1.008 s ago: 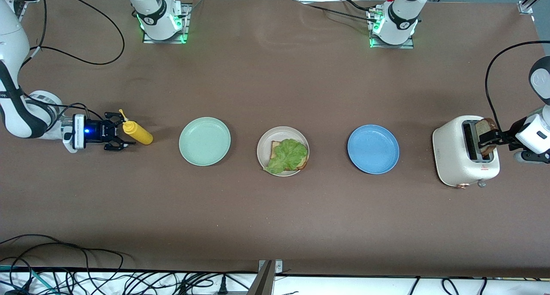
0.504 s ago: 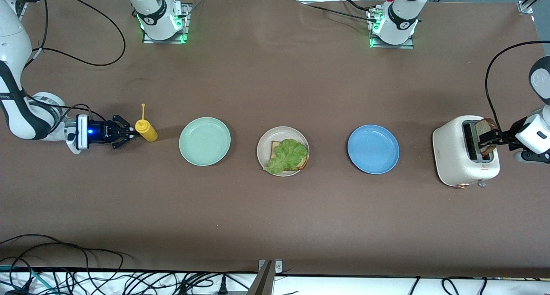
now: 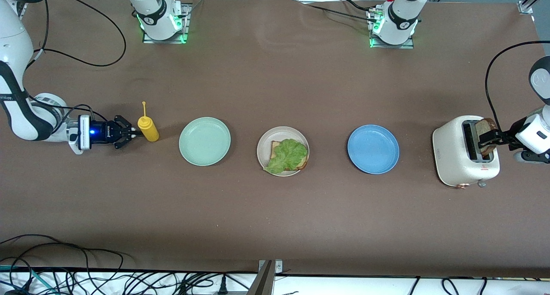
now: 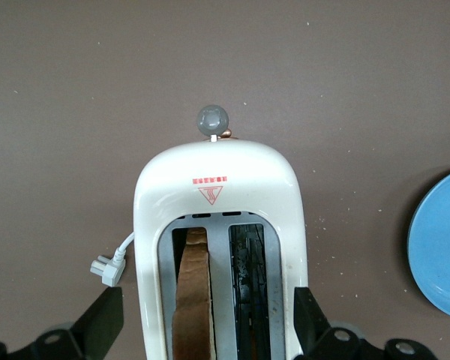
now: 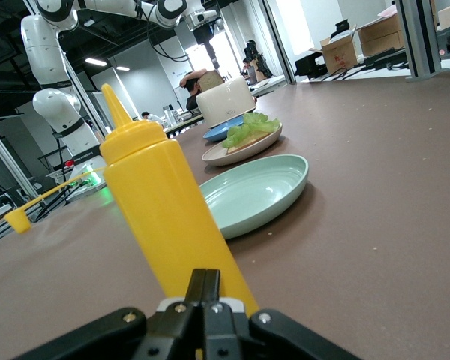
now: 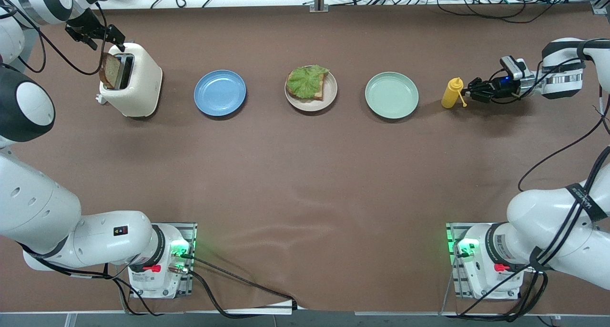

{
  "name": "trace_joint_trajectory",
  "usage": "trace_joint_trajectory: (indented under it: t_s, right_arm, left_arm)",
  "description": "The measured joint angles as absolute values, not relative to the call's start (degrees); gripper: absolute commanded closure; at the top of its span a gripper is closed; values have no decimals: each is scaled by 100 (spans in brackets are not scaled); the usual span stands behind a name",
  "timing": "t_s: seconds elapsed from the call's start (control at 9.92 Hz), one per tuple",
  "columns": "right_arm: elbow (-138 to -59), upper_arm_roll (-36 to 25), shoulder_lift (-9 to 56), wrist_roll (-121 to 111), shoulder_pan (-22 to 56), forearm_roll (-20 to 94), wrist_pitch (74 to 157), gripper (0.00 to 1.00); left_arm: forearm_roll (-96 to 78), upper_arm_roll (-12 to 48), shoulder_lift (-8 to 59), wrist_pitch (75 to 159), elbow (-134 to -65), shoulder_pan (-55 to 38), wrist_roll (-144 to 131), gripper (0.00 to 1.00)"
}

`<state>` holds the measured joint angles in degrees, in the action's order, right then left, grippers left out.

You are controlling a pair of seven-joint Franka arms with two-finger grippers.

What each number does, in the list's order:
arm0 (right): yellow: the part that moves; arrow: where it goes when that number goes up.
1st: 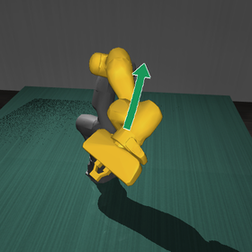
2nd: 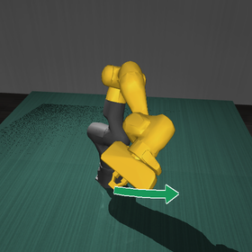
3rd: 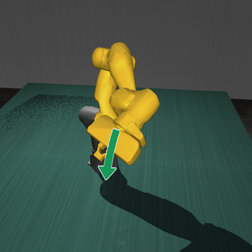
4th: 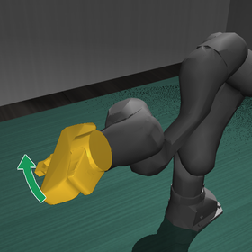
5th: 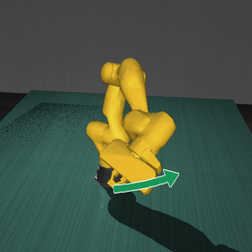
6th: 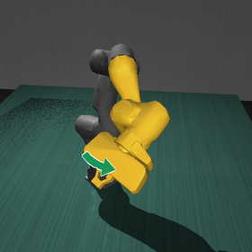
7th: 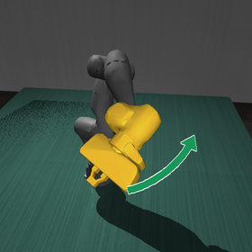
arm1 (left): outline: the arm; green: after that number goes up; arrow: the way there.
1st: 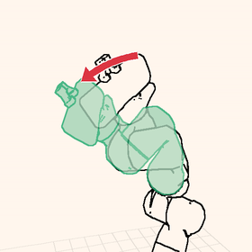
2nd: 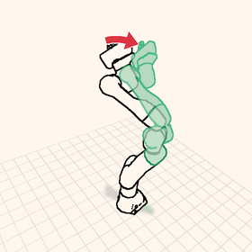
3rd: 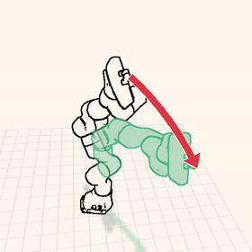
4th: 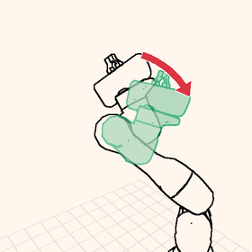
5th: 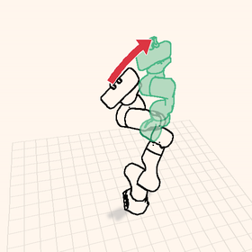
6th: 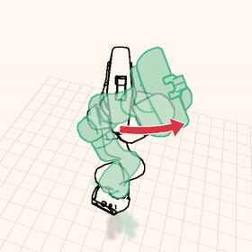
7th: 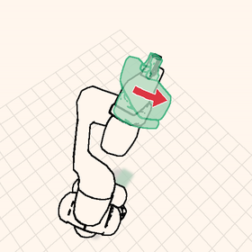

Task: Make sandwich on beige plate with both arms
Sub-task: 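Close the right gripper around the yellow mustard bottle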

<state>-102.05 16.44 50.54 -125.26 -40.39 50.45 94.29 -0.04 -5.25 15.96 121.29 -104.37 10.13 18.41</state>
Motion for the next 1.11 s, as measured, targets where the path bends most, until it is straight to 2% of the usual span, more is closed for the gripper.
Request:
trace_joint_trajectory:
  t_s: [0.91,1.01,1.11]
  right_arm:
    - [-10078,1588,5155,-12526,-4088,5045,9432,100]
    - [-10067,1579,5155,-12526,-4089,5045,9432,89]
    - [-10050,1557,5155,-12526,-4090,5045,9432,84]
  left_arm:
    - [-4,-525,1596,12129,-10438,1013,1841,0]
    - [-4,-525,1596,12129,-10438,1013,1841,0]
    - [-4,-524,1596,12129,-10438,1013,1841,0]
